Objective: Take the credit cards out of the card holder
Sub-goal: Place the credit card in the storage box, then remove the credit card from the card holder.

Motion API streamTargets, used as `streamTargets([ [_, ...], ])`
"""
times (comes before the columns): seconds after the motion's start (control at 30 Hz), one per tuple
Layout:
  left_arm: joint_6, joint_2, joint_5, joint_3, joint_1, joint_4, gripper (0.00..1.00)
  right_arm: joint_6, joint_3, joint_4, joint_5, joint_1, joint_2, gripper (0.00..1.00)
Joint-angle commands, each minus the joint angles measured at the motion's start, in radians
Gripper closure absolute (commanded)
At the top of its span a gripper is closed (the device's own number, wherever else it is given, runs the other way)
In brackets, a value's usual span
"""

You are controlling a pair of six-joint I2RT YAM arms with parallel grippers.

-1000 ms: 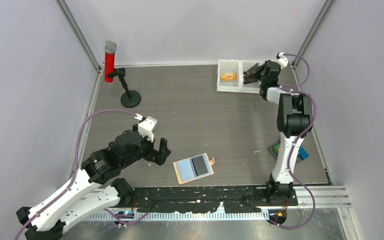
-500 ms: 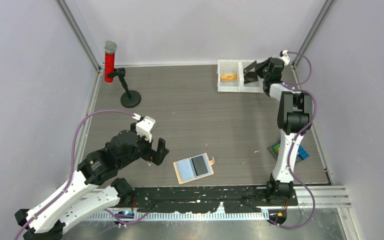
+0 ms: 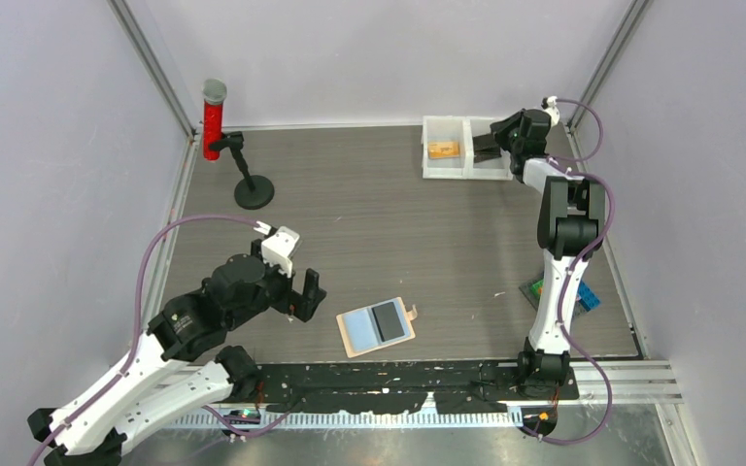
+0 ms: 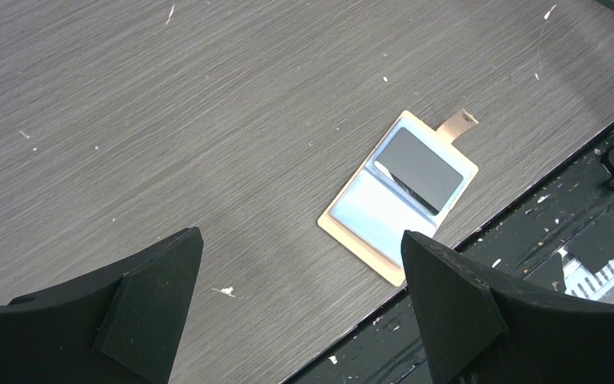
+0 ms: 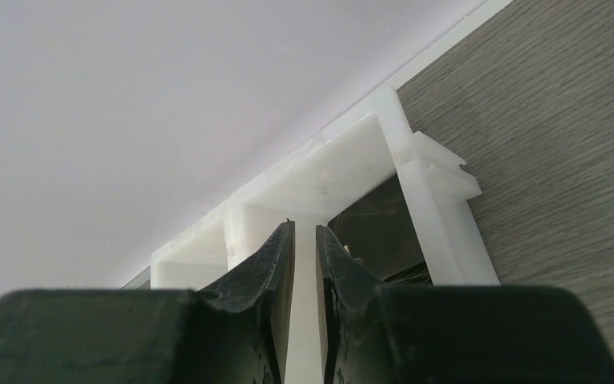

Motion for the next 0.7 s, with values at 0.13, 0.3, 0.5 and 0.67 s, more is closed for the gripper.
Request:
streamTargets([
  [0.13, -0.017, -0.016, -0.066, 0.033, -0.003, -0.012, 0.01, -0.063, 0.121, -0.179, -0.011, 0.011, -0.015, 0.76],
  [0.3, -0.164, 0.036, -0.104, 0.0, -0.003, -0.017, 0.01, -0.124, 0.147, -0.258, -0.018, 0.029, -0.065, 0.75],
  [0.5, -0.291, 0.112, 0.013, -0.057, -0.003, 0.037, 0.08, -0.185, 0.096, -0.349, -0.069, 0.065, -0.203, 0.74],
  [0.67, -0.353, 0.119, 0.05, -0.123, -0.001, 0.104, 0.12, -0.159, -0.124, -0.393, -0.103, 0.143, -0.408, 0.73],
])
